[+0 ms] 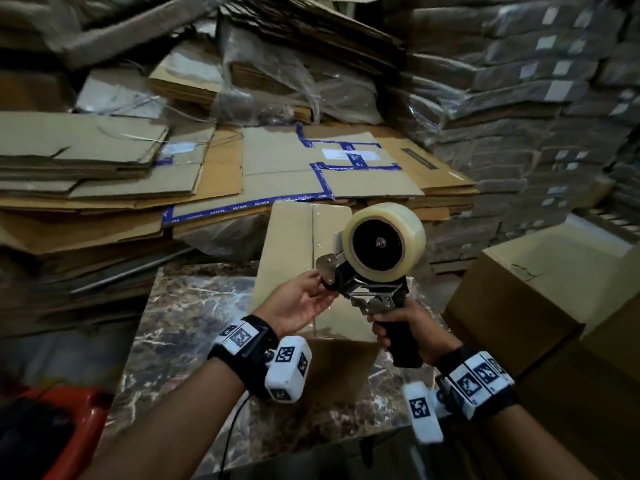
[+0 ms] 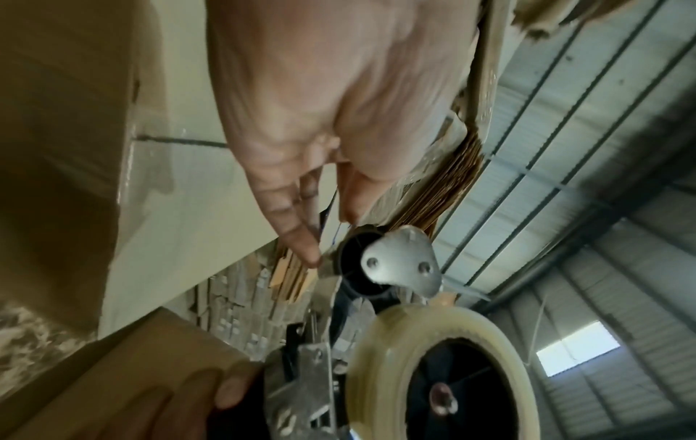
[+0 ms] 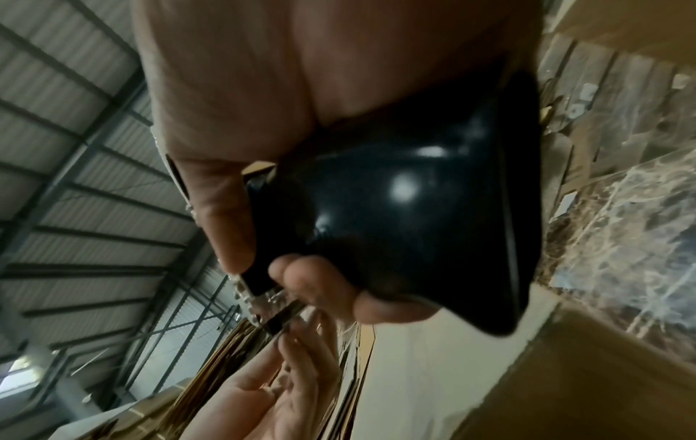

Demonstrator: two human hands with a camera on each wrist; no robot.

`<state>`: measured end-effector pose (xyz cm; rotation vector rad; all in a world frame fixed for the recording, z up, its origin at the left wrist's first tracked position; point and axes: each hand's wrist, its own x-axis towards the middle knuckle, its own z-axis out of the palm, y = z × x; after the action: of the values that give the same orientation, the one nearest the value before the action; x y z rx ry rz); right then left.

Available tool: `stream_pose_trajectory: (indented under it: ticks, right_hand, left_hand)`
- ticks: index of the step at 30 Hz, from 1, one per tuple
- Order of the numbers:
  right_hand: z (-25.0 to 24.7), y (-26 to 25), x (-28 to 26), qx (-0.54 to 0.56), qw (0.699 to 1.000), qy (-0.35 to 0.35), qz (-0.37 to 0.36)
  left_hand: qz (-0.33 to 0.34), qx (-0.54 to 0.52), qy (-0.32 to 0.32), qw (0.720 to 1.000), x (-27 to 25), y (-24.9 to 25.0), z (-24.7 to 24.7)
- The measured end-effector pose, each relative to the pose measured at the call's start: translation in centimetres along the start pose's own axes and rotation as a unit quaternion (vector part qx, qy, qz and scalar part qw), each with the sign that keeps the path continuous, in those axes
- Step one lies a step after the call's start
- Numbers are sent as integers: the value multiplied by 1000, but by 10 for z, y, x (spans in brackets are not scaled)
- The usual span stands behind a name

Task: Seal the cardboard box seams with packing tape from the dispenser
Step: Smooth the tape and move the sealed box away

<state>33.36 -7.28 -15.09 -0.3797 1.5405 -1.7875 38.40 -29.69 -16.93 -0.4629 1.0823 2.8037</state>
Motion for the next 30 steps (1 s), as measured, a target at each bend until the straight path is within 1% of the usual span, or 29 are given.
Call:
stream_pose_trajectory:
  ticks: [4,7,9,13,16,20,24,27,30]
  right_hand:
    - [13,-7,7,-68,997,-34,31]
    - [26,-11,11,-89,994,-40,45]
    - [34,-12,13,-101,993,-53,42]
    - [44,-13,14,-118,988,-92,31]
    - [49,-14,13,-122,984,-123,30]
    - [50,-15,11,-150,977,-146,28]
    - [47,-13,7,-169,972,-161,33]
    - [44,-12,4,-172,970,-166,40]
    - [43,-11,2,-170,969,-171,44]
  left_hand:
    - [36,-8,-19,999,-18,7,-13]
    - [36,-64,-5,997,-28,11,-25]
    - [34,-80,-1,996,-34,11,-31]
    - [35,-67,24,997,-43,5,-43]
    - [48,-65,32,996,-45,4,-53]
    - [90,-10,51,995,-45,3,-66]
    - [114,67,23,991,-50,3,-78]
    - [111,141,1,984,-58,4,-84]
    - [95,203,12,975,-63,5,-91]
